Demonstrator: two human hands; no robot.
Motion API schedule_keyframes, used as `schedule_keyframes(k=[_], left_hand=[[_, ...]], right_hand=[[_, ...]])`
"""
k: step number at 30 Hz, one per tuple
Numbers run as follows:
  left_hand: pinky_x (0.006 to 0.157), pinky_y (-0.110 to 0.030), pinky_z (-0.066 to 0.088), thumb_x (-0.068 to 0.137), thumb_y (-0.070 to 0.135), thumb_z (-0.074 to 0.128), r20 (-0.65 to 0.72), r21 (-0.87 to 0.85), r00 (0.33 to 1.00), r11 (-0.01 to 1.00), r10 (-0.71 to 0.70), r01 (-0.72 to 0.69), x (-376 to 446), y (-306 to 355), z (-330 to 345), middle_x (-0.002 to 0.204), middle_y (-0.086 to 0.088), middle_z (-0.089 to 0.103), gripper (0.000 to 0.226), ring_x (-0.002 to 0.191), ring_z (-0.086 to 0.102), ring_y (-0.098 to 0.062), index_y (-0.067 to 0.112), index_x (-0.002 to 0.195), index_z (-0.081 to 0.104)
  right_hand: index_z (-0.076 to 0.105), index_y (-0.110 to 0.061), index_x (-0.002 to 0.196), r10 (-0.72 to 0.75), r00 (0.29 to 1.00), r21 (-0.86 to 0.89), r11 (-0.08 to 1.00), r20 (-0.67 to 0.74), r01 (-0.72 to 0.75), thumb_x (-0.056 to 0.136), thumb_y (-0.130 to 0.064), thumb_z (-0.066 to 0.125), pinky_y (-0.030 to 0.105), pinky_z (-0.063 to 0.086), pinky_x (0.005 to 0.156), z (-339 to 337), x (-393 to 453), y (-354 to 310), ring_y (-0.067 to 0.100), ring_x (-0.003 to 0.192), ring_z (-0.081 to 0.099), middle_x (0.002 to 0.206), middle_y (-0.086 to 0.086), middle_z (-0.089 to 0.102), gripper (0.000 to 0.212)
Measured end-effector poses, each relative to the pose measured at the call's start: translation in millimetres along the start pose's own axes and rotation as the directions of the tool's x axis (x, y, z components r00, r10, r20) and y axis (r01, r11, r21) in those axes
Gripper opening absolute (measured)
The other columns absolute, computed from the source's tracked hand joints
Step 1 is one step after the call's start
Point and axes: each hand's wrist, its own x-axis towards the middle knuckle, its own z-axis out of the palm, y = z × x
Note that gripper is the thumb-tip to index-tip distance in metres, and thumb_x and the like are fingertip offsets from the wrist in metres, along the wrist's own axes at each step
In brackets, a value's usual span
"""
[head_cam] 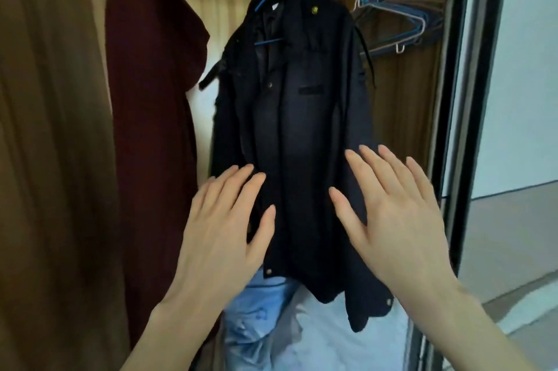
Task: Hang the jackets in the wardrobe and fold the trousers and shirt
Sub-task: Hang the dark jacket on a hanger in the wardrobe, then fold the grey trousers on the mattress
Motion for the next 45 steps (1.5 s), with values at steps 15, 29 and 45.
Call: schedule_keyframes(k=[15, 29, 45], left_hand=[[0.116, -0.054, 0.037, 0.099, 0.035, 0.056, 0.084, -0.404, 0.996, 0.914, 0.006, 0.028, -100.8, 149.0, 13.0, 0.149, 0.000, 0.057, 0.048, 0.145, 0.046, -0.020, 0.012, 0.141, 0.060], [0.117, -0.049, 0.039, 0.104, 0.043, 0.045, 0.207, -0.757, 0.932, 0.652, 0.298, -0.041, -194.0, 396.5, 25.0, 0.152, -0.003, 0.054, 0.052, 0.144, 0.047, -0.025, 0.015, 0.147, 0.053], [0.120, -0.056, 0.036, 0.102, 0.047, 0.050, 0.061, -0.955, 0.727, 0.252, 0.684, -0.157, -253.7, 658.7, 15.1, 0.156, 0.000, 0.052, 0.055, 0.150, 0.040, -0.020, 0.019, 0.149, 0.054]], right_hand=[[0.062, -0.014, 0.143, 0.228, 0.951, -0.161, 0.967, 0.207, -0.197, 0.106, -0.047, 0.051, 0.050, 0.019, 0.129, -128.1, -165.9, 65.5, 0.028, 0.149, 0.044, 0.151, 0.007, 0.058, 0.051], [0.060, -0.016, 0.146, 0.635, 0.746, -0.476, 0.729, 0.200, -0.492, 0.100, -0.050, 0.056, 0.050, 0.022, 0.129, -315.1, -351.0, 181.4, 0.023, 0.151, 0.042, 0.153, 0.004, 0.056, 0.058], [0.051, -0.020, 0.152, 0.842, 0.509, -0.720, 0.241, -0.178, -0.651, 0.104, -0.054, 0.048, 0.046, 0.020, 0.130, -477.4, -483.9, 257.4, 0.018, 0.155, 0.034, 0.158, -0.001, 0.050, 0.059]])
